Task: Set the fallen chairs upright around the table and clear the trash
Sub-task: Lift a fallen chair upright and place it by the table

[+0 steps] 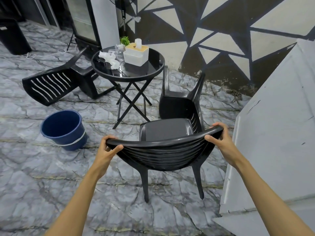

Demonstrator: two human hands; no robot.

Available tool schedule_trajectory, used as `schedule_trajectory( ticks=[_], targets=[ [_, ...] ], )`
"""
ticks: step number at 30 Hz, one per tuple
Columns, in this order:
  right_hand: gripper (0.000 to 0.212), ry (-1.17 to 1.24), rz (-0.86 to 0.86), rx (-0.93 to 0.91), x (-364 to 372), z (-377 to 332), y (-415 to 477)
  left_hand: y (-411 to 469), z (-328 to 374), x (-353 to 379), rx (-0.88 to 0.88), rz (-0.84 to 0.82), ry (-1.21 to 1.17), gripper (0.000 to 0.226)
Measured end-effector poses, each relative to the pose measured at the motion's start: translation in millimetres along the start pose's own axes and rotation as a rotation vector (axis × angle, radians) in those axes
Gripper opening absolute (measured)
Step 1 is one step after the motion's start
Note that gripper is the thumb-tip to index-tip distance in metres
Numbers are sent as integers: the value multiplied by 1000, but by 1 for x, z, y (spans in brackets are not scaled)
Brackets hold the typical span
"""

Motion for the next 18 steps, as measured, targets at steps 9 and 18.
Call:
schedule_trajectory(
  ticks=[9,18],
  targets=[
    [81,149,-16,-68,18,-4,15,4,10,-25,106,116,37,28],
    [88,274,-38,-95,59,-9,48,-4,43,-72,142,204,93,30]
  ],
)
Point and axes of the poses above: each hand's wrist, its own y-axis towards the middle knuckle, its own x-axis out of the palm, z = x × y, the point moved 6 cm from there along y, towards the middle knuckle, and after that the axes turned 14 degrees about -z, right-handed, at the moved point
